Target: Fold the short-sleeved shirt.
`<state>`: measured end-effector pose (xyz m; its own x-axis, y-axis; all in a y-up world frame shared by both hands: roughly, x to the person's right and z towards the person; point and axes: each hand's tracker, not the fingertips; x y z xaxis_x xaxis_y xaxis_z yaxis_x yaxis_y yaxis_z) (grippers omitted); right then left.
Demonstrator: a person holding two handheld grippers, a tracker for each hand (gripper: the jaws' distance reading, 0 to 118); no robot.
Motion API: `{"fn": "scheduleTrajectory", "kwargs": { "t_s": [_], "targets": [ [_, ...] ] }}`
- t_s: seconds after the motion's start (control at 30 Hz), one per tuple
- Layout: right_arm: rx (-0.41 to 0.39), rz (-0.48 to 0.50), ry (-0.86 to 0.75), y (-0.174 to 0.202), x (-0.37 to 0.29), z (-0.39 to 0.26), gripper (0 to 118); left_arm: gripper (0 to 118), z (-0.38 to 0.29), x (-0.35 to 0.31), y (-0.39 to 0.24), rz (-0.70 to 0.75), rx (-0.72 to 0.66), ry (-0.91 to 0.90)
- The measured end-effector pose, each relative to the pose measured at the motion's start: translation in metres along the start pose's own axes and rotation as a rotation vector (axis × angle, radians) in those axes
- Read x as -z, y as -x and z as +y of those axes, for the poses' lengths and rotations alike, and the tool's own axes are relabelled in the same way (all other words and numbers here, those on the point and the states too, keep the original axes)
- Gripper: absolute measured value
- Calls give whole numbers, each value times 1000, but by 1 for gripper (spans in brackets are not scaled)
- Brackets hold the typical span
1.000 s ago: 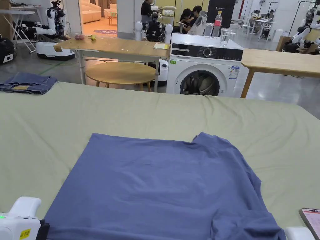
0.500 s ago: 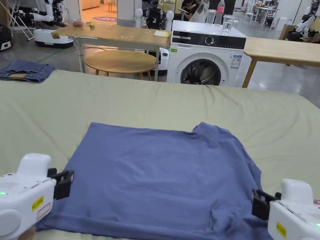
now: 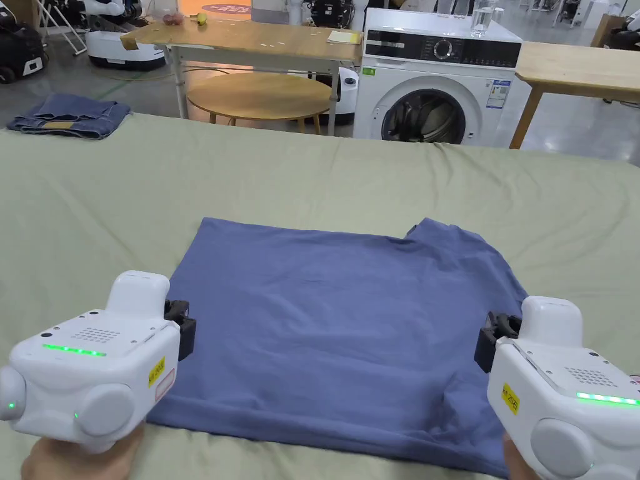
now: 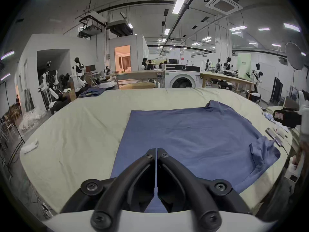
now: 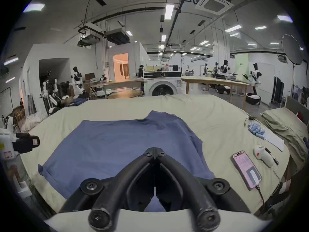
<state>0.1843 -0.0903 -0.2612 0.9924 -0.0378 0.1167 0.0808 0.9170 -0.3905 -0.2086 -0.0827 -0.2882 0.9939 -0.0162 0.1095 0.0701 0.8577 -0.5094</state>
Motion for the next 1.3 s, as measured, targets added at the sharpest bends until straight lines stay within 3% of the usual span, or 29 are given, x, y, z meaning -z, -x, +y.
{"fn": "scheduleTrajectory", "kwargs": {
  "t_s": [0.43, 0.63, 0.67, 0.83, 0.93, 1.07, 1.1, 1.23, 1.3],
  "targets": [
    [-22, -1, 93, -4, 12, -10, 0, 2, -9, 23, 104, -43, -247, 467],
    [-32, -3, 114, -7, 13, -13, 0, 50, -35, 57, 112, 0, -248, 555],
    [-34, -3, 118, -7, 13, -14, 0, 50, -39, 64, 112, 14, -232, 581],
    [-33, -11, 148, -16, 10, -18, 0, 50, -44, 59, 95, 49, -197, 565],
    [-21, -16, 178, -25, 8, -18, 0, 48, -48, 52, 80, 34, -98, 523],
    [-41, -35, 265, -46, 3, -14, 0, 6, -52, 49, 83, -22, -153, 516],
    [-48, -36, 303, -54, 1, -13, 1, 3, -52, 48, 85, -24, -149, 513],
    [-22, -83, 423, -92, -6, -20, 44, 2, -50, 44, 83, -29, -122, 505],
    [-3, -94, 467, -109, -8, -28, 50, 2, -49, 42, 80, -24, -100, 503]
  ]
}}
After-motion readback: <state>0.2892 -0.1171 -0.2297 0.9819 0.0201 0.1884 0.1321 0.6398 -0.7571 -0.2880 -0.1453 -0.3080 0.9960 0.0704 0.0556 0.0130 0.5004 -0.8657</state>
